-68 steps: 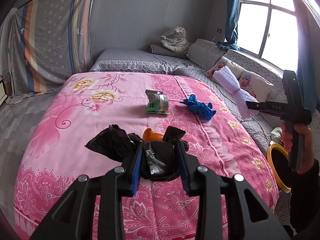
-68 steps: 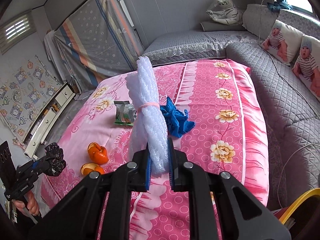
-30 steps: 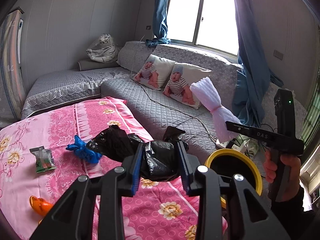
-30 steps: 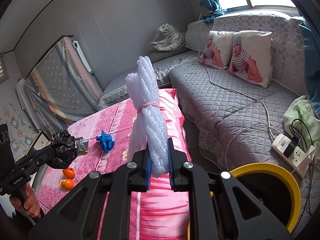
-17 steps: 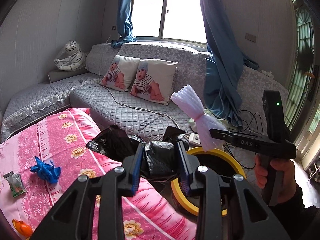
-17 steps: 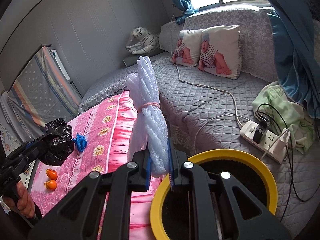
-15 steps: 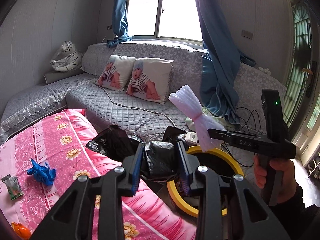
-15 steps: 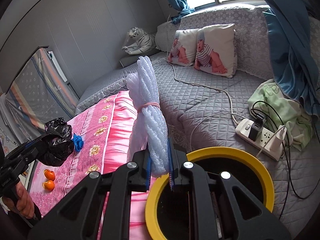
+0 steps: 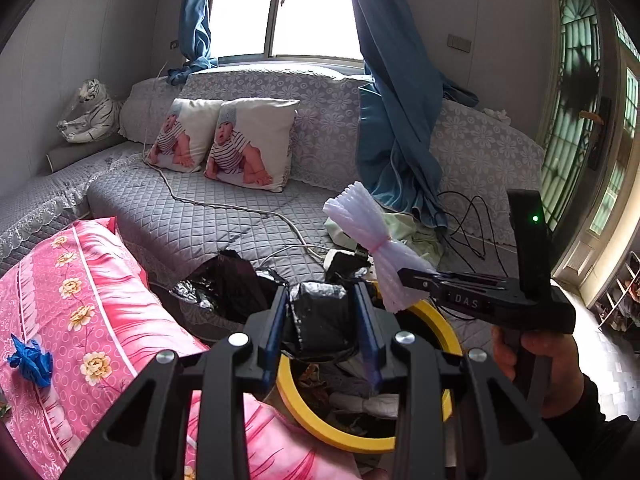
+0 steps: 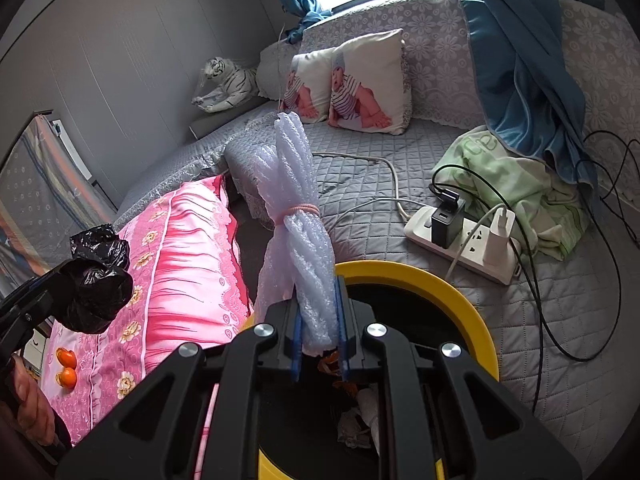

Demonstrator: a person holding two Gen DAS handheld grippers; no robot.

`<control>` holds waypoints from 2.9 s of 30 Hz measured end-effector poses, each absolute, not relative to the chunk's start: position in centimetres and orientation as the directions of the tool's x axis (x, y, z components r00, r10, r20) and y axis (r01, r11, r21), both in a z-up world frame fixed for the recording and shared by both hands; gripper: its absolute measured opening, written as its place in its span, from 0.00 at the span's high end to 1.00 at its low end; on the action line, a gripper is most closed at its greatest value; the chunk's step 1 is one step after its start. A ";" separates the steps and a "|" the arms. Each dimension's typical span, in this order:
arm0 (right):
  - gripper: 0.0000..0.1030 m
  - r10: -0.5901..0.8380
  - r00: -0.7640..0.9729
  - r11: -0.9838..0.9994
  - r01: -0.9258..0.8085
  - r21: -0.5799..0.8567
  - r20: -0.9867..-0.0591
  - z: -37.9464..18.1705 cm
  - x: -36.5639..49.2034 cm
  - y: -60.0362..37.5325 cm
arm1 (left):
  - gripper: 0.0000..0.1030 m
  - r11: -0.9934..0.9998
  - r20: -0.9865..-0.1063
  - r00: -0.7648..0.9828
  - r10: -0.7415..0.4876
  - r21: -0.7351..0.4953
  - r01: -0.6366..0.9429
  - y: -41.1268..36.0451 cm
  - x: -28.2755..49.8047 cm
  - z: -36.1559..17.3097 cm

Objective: Collect trash
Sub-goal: 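Carry the black bag and white mesh with both tools over the yellow bin, then open both tools to drop the black bag and white mesh into the bin, then move both tools back to the bed over the orange peel and blue glove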

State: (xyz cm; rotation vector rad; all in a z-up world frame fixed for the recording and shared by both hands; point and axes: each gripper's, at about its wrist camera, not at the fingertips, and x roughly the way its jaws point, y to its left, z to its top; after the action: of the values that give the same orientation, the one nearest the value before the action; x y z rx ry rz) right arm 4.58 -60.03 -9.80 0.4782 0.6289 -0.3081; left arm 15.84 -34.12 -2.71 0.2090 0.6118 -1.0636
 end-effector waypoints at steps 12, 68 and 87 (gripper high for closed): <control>0.88 -0.175 0.712 0.815 0.492 0.306 -0.680 -13.0 3.4 -61.5 | 0.70 0.457 -0.628 0.262 -0.733 -0.169 0.873 -38.2 16.4 -6.7; 0.57 0.029 0.736 0.941 0.208 0.266 -0.676 -9.7 14.3 -49.0 | 0.49 0.809 -0.626 0.559 -0.544 -0.214 0.547 -13.6 26.3 -4.4; 0.56 0.244 0.681 0.963 -0.251 0.093 -0.690 -8.9 30.0 -26.2 | 0.39 0.937 -0.690 0.635 -0.347 -0.218 0.274 6.2 20.8 -8.6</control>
State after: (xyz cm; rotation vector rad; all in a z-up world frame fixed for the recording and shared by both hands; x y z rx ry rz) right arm 30.00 -26.17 -8.92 -0.0098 0.7727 0.2781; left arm 20.79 6.16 -8.64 -0.0962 0.8085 -0.3551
